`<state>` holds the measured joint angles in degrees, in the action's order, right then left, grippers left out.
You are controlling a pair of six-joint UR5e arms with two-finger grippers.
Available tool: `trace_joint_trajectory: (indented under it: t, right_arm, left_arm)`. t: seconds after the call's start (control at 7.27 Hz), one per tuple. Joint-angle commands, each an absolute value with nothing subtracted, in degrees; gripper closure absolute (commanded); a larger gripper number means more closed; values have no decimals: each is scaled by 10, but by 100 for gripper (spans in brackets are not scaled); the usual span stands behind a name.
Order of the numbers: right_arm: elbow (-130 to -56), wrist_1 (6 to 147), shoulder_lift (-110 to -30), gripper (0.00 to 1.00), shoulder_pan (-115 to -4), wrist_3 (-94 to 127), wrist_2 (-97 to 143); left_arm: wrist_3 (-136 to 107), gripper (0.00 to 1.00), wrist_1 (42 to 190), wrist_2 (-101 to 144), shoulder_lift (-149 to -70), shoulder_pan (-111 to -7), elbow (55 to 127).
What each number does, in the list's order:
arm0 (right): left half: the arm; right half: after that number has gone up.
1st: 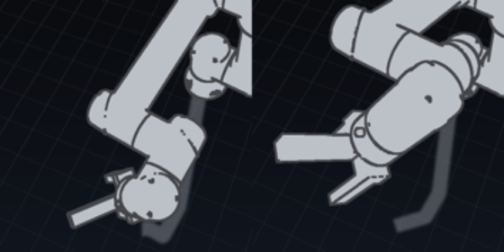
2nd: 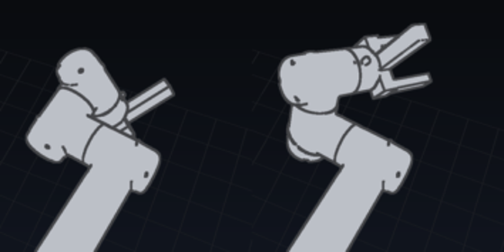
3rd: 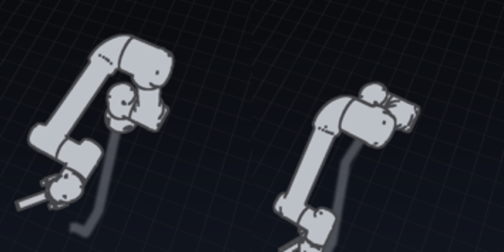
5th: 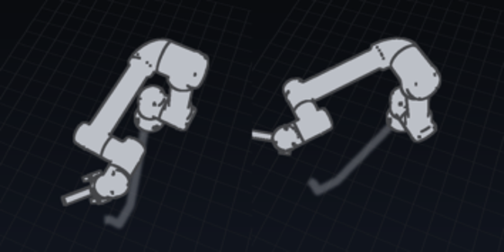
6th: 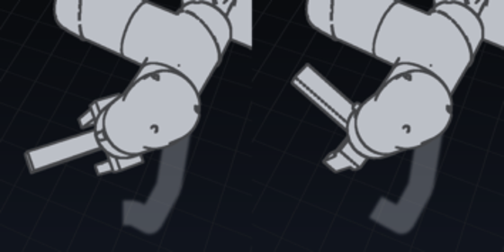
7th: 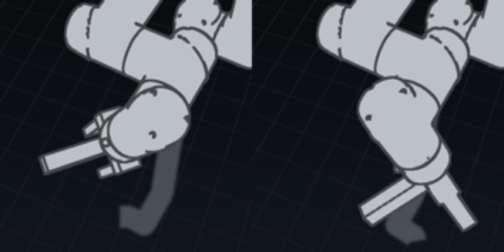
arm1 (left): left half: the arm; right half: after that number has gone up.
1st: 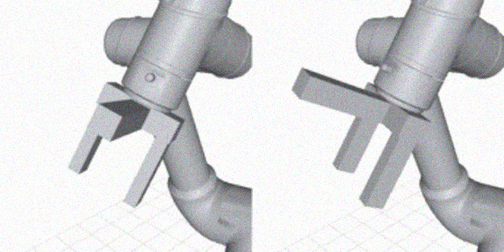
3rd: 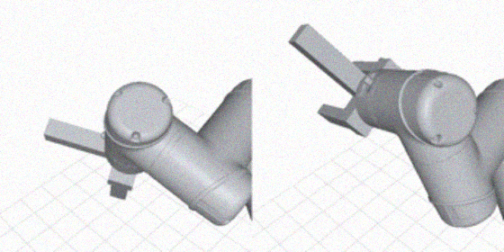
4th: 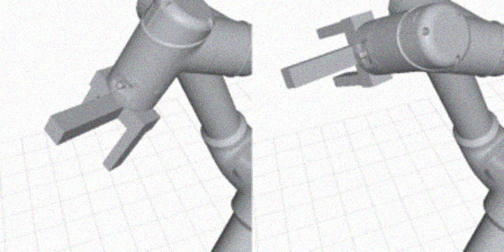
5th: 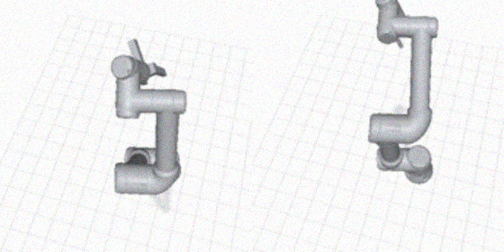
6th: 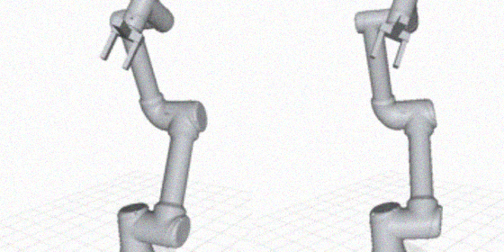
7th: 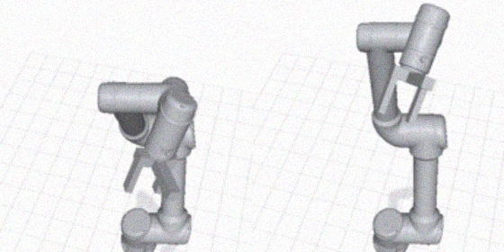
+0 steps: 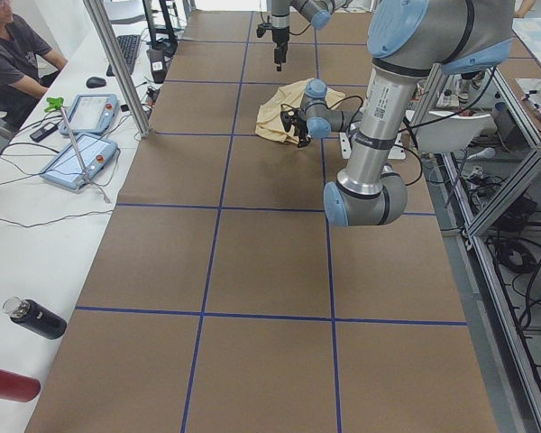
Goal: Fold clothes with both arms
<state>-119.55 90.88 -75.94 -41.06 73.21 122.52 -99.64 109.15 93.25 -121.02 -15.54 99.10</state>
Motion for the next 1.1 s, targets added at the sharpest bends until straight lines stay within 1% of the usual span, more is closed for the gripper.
trace_joint_trajectory:
  t: [0.0,0.96]
  right_arm:
    - [-1194,909,-759,0,-410,732,1225]
    - [-1194,909,-759,0,-416,732,1227]
  left_arm:
    - [-997,36,1091,933,-1209,-155,991]
    - [-996,36,1091,933,-1215,-143,987]
